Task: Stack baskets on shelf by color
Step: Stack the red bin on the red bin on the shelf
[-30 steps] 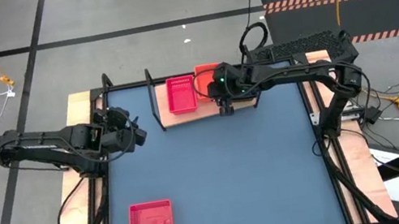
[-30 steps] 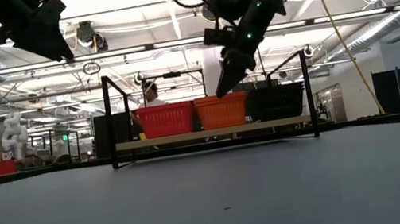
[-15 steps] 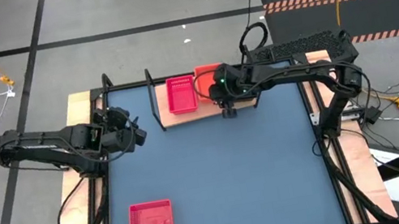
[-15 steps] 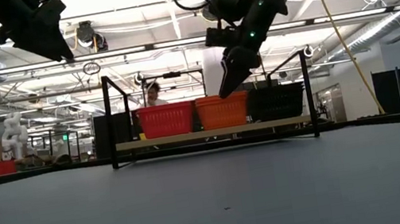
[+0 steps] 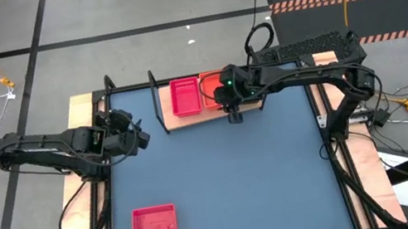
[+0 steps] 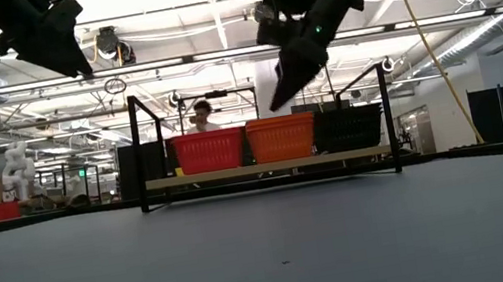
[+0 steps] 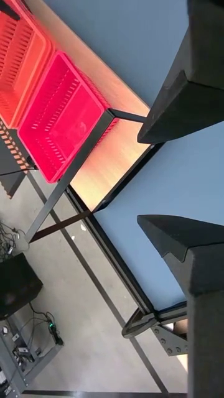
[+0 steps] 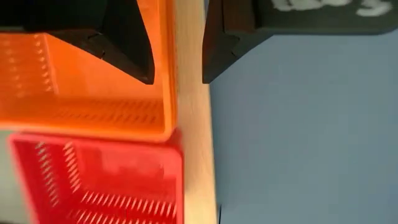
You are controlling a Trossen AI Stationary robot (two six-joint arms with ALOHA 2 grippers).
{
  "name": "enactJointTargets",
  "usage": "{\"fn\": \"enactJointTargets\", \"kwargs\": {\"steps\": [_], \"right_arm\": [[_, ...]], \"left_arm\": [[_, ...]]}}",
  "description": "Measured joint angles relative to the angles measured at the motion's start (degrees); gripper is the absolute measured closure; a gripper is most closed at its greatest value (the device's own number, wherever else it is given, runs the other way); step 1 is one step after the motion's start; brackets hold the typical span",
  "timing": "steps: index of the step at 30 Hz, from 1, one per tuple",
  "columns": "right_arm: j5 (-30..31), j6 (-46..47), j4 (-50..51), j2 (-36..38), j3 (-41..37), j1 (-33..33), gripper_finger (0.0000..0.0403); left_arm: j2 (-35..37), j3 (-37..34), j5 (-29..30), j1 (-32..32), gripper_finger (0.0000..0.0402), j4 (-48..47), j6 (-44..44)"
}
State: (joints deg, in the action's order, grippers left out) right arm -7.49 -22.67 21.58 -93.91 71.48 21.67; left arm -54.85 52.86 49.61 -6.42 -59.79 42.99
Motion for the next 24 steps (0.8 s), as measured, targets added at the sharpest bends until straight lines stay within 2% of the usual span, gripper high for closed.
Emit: {"fn": "enactJointTargets", "kwargs": {"steps": [7, 11, 18, 24], "right_arm": [[-0.26, 3.04, -7.78, 6.53, -0.01, -3.28, 0.0275], [-0.27, 2.03, -14.61, 6.33, 0.04, -8.11, 0.0275], [-1.78, -1.49, -29.48, -5.59, 1.26, -18.37, 0.0275], [-1.77, -5.09, -28.59, -17.13, 15.88, -24.19, 0.0275]], "left_arm": [[0.03, 0.0, -0.01, 0.0, 0.0202, -0.02, -0.61], [0.31, 0.0, -0.01, 0.02, 0.0202, -0.04, -0.67], [0.54, 0.0, 0.1, 0.56, 0.0202, -0.02, 0.7], [0.55, 0.0, -0.12, 0.7, 0.0202, -0.02, 1.23]]}}
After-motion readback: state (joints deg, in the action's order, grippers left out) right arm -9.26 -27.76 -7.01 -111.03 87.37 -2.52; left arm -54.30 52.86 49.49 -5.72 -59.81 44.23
